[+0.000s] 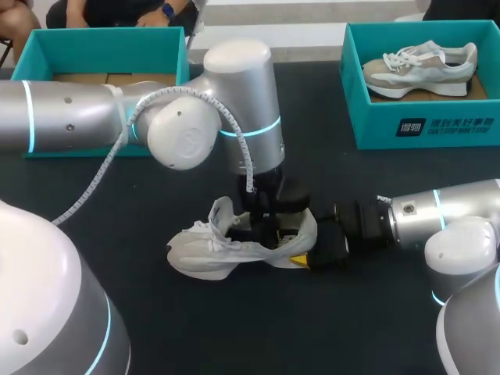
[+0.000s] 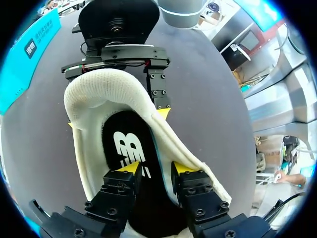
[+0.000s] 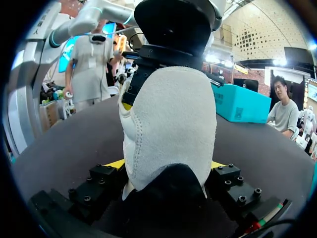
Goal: Take the shoe out of the shoebox, open the shoe tongue, remove and reinsert the insole, then place the shoe into the shoebox
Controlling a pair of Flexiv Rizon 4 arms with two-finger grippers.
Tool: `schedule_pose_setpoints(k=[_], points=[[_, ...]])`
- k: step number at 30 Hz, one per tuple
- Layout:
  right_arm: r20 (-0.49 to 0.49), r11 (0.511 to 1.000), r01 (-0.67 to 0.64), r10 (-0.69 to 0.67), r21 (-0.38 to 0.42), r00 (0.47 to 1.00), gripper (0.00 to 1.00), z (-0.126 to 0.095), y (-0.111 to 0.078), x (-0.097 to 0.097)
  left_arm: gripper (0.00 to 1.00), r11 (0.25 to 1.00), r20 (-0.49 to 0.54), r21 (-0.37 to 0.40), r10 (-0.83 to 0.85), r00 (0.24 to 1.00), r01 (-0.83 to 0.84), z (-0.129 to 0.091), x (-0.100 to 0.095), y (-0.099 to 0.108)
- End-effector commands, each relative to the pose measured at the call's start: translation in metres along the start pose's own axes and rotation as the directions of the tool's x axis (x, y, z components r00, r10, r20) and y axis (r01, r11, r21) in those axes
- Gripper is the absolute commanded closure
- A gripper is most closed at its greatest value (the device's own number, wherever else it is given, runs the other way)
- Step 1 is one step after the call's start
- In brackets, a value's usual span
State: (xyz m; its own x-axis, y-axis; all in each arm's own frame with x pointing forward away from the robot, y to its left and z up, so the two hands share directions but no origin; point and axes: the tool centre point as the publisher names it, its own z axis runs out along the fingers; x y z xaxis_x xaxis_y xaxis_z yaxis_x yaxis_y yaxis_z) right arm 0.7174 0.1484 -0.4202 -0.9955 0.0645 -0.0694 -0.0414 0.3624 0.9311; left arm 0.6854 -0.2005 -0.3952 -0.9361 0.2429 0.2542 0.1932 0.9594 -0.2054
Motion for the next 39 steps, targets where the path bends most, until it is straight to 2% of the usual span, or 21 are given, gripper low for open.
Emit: schedule_pose_setpoints(k=[1,8,10,12,16,20,21,26,32,39], points=[[0.002,1.0,-0.001,0.001,0.003,1.0,1.0,0.008,-0.004,-0.003,0.59,1.0,0.008,-0.004,-0.003,1.0,0.003,0.019,-0.004,-0.004],[0.002,1.0,-0.001,0.001,0.003,1.0,1.0,0.008,-0.004,-0.003,0.67,1.0,0.075,0.0,-0.029,0.997,0.029,0.037,-0.014,0.002],[0.002,1.0,-0.001,0.001,0.003,1.0,1.0,0.008,-0.004,-0.003,0.81,0.999,0.127,-0.009,-0.042,0.991,0.043,0.041,-0.018,0.006],[0.002,1.0,-0.001,0.001,0.003,1.0,1.0,0.008,-0.004,-0.003,1.0,0.998,0.156,-0.013,-0.057,0.986,0.059,0.042,-0.021,0.009],[0.002,1.0,-0.001,0.001,0.003,1.0,1.0,0.008,-0.004,-0.003,1.0,0.997,0.198,-0.032,-0.069,0.978,0.077,0.038,-0.026,0.017],[0.002,1.0,-0.001,0.001,0.003,1.0,1.0,0.008,-0.004,-0.003,1.0,0.995,0.216,-0.021,-0.094,0.972,0.101,0.023,-0.031,0.024],[0.002,1.0,-0.001,0.001,0.003,1.0,1.0,0.008,-0.004,-0.003,1.0,0.994,0.224,-0.01,-0.107,0.969,0.112,0.013,-0.032,0.026],[0.002,1.0,-0.001,0.001,0.003,1.0,1.0,0.008,-0.004,-0.003,1.0,0.992,0.238,0.02,-0.124,0.963,0.122,-0.012,-0.032,0.03],[0.002,1.0,-0.001,0.001,0.003,1.0,1.0,0.008,-0.004,-0.003,1.0,0.993,0.217,0.031,-0.117,0.969,0.113,-0.032,-0.022,0.032],[0.002,1.0,-0.001,0.001,0.003,1.0,1.0,0.008,-0.004,-0.003,1.0,0.989,0.153,0.104,-0.116,0.981,0.101,-0.053,-0.005,0.028]])
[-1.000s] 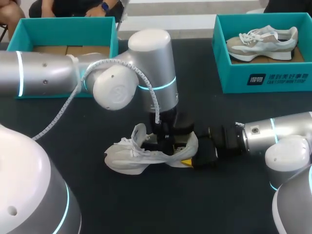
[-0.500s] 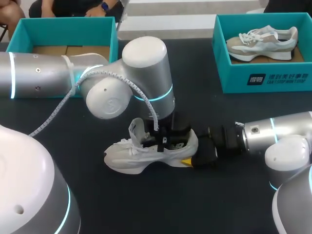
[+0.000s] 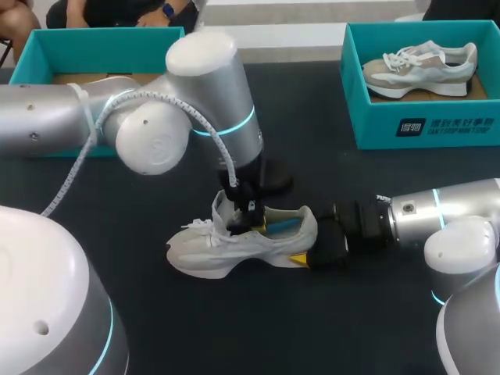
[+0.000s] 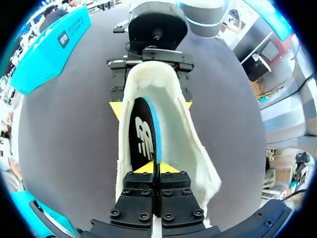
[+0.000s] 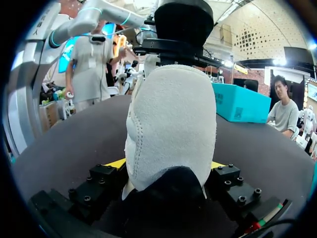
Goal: Take the shoe out of the shoebox, open the shoe tongue, remove and reinsert the insole, then place the shoe into the shoebox
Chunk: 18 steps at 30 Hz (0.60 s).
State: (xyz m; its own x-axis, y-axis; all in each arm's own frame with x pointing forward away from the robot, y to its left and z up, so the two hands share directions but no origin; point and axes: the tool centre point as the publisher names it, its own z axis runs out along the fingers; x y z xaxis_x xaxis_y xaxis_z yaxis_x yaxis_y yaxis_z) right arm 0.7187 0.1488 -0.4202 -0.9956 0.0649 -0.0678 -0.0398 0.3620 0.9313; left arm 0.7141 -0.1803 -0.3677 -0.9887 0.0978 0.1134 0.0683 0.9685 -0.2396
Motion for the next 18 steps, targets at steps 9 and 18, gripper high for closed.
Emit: schedule_pose_setpoints(k=[9,18], points=[[0.002,1.0,0.001,-0.001,0.003,1.0,1.0,0.007,-0.004,-0.002,1.0,0.992,-0.038,0.127,0.0,0.999,0.005,-0.05,0.02,0.005],[0.002,1.0,0.001,-0.001,0.003,1.0,1.0,0.007,-0.004,-0.002,1.0,0.983,-0.041,0.181,0.037,0.998,-0.029,-0.063,0.023,-0.02]])
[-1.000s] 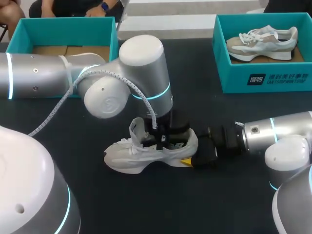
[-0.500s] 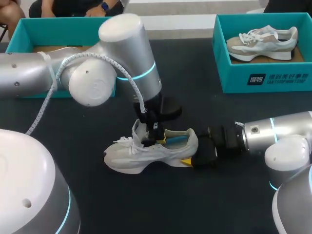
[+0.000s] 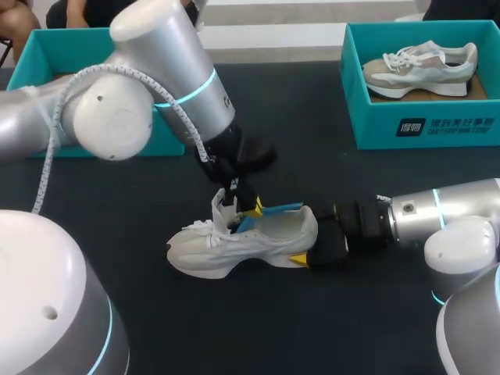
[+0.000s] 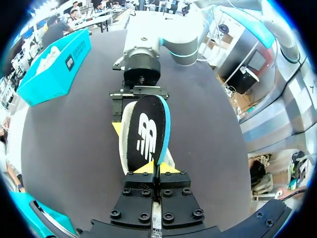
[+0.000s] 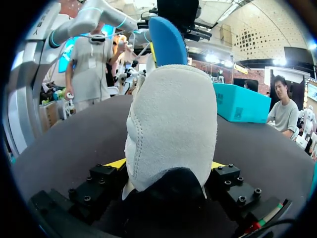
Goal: Take the shoe out of the shoebox, open the shoe tongue, remove and reinsert the insole, then place the shoe into the shoebox
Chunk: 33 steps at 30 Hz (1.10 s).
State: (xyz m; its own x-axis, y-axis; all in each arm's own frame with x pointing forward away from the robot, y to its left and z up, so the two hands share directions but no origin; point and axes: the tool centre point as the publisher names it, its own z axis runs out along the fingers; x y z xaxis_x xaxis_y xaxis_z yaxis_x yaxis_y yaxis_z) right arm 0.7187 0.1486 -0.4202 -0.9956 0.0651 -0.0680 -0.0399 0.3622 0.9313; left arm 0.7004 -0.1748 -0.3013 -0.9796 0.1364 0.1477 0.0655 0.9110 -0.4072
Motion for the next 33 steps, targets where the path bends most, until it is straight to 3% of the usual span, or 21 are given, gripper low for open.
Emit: schedule_pose_setpoints(k=[1,9,15,16,17,18,28,33], points=[[0.002,1.0,0.001,-0.001,0.003,1.0,1.0,0.007,-0.004,-0.002,1.0,1.0,-0.003,0.017,0.013,1.0,-0.013,0.004,0.002,-0.013],[0.002,1.0,0.001,-0.001,0.003,1.0,1.0,0.007,-0.004,-0.002,1.0,0.997,-0.01,0.041,0.058,0.998,-0.058,0.017,0.003,-0.038],[0.002,1.0,0.001,-0.001,0.003,1.0,1.0,0.007,-0.004,-0.002,1.0,0.997,-0.001,0.041,0.071,0.997,-0.071,0.024,0.003,-0.045],[0.002,1.0,0.001,-0.001,0.003,1.0,1.0,0.007,-0.004,-0.002,0.93,0.996,0.002,0.044,0.075,0.997,-0.075,0.023,0.004,-0.045],[0.002,1.0,0.001,-0.001,0.003,1.0,1.0,0.007,-0.004,-0.002,0.7,0.996,0.005,0.048,0.078,0.997,-0.078,0.021,0.006,-0.045],[0.002,1.0,0.001,-0.001,0.003,1.0,1.0,0.007,-0.004,-0.002,0.57,0.996,0.009,0.048,0.081,0.997,-0.081,0.02,0.006,-0.045],[0.002,1.0,0.001,-0.001,0.003,1.0,1.0,0.007,-0.004,-0.002,0.5,0.991,0.18,0.027,0.122,0.976,-0.129,0.007,0.018,-0.042],[0.002,1.0,0.001,-0.001,0.003,1.0,1.0,0.007,-0.004,-0.002,0.49,0.992,0.281,-0.021,0.127,0.951,-0.127,0.012,0.014,-0.044]])
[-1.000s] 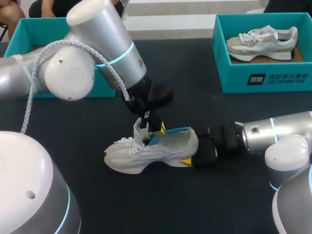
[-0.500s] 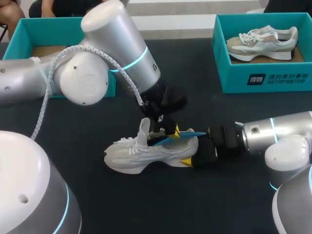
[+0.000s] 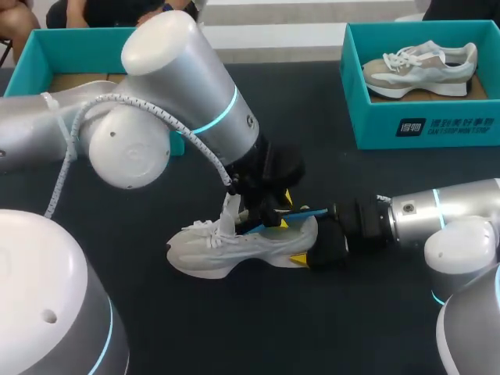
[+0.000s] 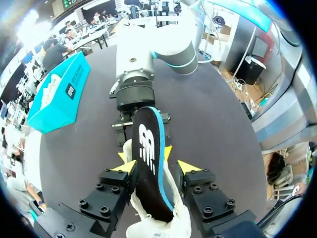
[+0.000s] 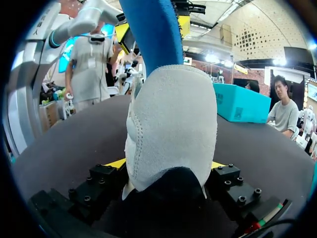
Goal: Take the shoe out of the shoebox, open the shoe tongue, remove and reinsert the insole, then place the shoe into the shoebox
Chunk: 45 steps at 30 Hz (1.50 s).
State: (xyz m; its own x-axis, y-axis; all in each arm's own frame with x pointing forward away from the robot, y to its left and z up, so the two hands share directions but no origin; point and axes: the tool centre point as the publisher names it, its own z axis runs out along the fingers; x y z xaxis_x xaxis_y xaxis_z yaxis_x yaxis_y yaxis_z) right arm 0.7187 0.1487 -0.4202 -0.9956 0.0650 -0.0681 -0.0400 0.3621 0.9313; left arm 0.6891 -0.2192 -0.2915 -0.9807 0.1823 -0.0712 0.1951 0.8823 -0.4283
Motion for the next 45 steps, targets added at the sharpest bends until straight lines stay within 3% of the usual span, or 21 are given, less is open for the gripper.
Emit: schedule_pose_setpoints(k=[1,18,20,23,24,29,32,36,45], points=[[0.002,1.0,0.001,-0.001,0.003,1.0,1.0,0.007,-0.004,-0.002,0.5,0.999,0.12,-0.036,0.007,0.993,-0.002,0.002,0.008,0.001],[0.002,1.0,0.001,-0.001,0.003,1.0,1.0,0.007,-0.004,-0.002,0.55,0.996,0.231,-0.044,-0.062,0.971,0.074,0.045,-0.014,0.011],[0.002,1.0,0.001,-0.001,0.003,1.0,1.0,0.007,-0.004,-0.002,0.62,0.996,0.241,-0.033,-0.077,0.967,0.088,0.045,-0.014,0.011],[0.002,1.0,0.001,-0.001,0.003,1.0,1.0,0.007,-0.004,-0.002,0.86,0.995,0.241,-0.029,-0.084,0.967,0.093,0.043,-0.014,0.013],[0.002,1.0,0.001,-0.001,0.003,1.0,1.0,0.007,-0.004,-0.002,1.0,0.995,0.239,-0.029,-0.085,0.967,0.095,0.041,-0.013,0.013],[0.002,1.0,0.001,-0.001,0.003,1.0,1.0,0.007,-0.004,-0.002,1.0,0.995,0.205,-0.026,-0.085,0.975,0.092,0.029,-0.01,0.013],[0.002,1.0,0.001,-0.001,0.003,1.0,1.0,0.007,-0.004,-0.002,1.0,0.996,0.159,0.013,-0.094,0.983,0.093,0.015,-0.009,0.009],[0.002,1.0,0.001,-0.001,0.003,1.0,1.0,0.007,-0.004,-0.002,1.0,0.988,0.07,0.112,-0.112,0.991,0.104,-0.01,-0.014,-0.004],[0.002,1.0,0.001,-0.001,0.003,1.0,1.0,0.007,-0.004,-0.002,1.0,0.955,-0.089,0.255,-0.131,0.987,0.15,-0.052,-0.029,-0.036]])
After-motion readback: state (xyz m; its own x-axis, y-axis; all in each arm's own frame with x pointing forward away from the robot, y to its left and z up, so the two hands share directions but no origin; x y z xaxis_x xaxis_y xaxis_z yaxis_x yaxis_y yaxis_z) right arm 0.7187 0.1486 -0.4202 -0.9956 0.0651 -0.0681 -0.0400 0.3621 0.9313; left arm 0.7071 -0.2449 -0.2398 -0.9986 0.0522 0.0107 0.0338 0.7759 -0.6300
